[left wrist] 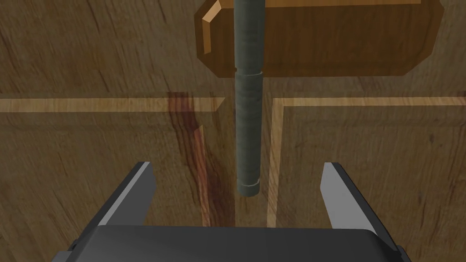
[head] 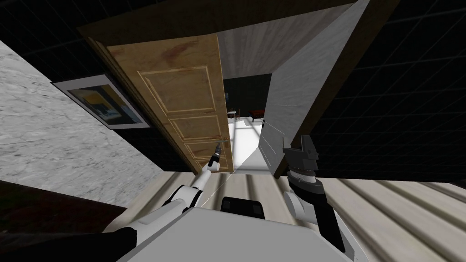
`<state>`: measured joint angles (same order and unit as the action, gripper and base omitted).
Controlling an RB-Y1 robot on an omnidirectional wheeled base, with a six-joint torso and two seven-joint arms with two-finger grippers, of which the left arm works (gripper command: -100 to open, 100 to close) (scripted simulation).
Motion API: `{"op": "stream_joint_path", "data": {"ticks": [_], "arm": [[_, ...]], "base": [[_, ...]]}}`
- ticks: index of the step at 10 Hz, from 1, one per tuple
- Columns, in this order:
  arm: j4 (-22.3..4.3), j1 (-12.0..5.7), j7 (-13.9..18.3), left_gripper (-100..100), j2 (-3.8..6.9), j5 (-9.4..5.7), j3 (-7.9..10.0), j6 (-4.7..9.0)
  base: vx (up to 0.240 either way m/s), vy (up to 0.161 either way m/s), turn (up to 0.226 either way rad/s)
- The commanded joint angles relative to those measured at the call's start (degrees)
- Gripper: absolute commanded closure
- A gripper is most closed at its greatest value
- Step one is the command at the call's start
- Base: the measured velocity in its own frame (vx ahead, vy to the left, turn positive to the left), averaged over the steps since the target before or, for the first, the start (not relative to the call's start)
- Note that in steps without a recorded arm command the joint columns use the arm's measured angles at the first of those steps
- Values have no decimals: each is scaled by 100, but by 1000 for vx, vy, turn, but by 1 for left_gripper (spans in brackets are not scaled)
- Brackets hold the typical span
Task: Push the door open
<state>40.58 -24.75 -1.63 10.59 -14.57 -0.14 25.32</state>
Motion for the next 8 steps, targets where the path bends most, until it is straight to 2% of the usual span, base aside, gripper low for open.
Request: {"op": "stream_joint_path", "data": {"ticks": [1,5,6,7,8], "arm": [[-1,1,-7,-100,7,-5,22,-9],[-44,-18,-19,-100,27,-18,74,-13],[-23,-8,-22,-100,21,-16,69,-18],[-23,-8,-22,100,21,-16,69,-18],[-23,-8,-22,100,21,-16,69,-18]], "base": [[207,6,-26],[221,-7,-28],[93,-3,-4],[-12,-1,5],[-30,3,-5]]}}
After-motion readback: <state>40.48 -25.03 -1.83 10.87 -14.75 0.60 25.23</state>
